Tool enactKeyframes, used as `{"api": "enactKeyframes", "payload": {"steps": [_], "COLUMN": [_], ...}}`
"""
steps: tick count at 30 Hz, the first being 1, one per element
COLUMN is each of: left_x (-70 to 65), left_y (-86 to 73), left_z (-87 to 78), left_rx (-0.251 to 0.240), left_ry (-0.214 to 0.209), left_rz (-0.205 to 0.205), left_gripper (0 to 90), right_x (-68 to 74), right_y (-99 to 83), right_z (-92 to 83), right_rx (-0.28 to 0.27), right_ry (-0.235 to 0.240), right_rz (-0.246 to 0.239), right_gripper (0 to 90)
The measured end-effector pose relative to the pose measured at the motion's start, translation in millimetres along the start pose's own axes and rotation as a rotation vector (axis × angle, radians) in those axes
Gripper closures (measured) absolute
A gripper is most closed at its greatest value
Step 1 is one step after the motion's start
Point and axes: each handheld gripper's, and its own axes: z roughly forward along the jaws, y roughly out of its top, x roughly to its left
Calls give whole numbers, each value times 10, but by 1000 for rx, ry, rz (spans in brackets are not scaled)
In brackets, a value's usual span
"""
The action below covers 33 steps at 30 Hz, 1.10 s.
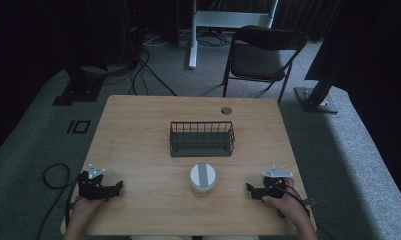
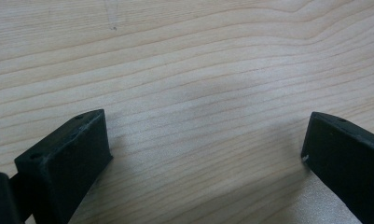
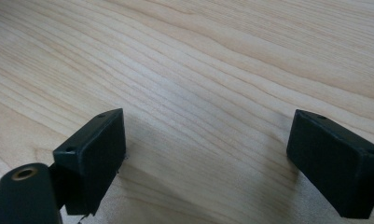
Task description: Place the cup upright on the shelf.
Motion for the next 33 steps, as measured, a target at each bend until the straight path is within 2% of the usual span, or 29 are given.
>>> {"api": "enactKeyframes", "payload": {"steps": [33], "left_x": [-2], "left_y": [-3], "left_z": [-3], "left_rx": [0], "left_ry": [0], "left_rz": [0], "left_gripper": [12], "right_x": [-14], "right_y": [6], "right_z": [8], "right_rx": [-3], "right_ry": [6], "right_rz": [-6], "right_gripper": [112]}}
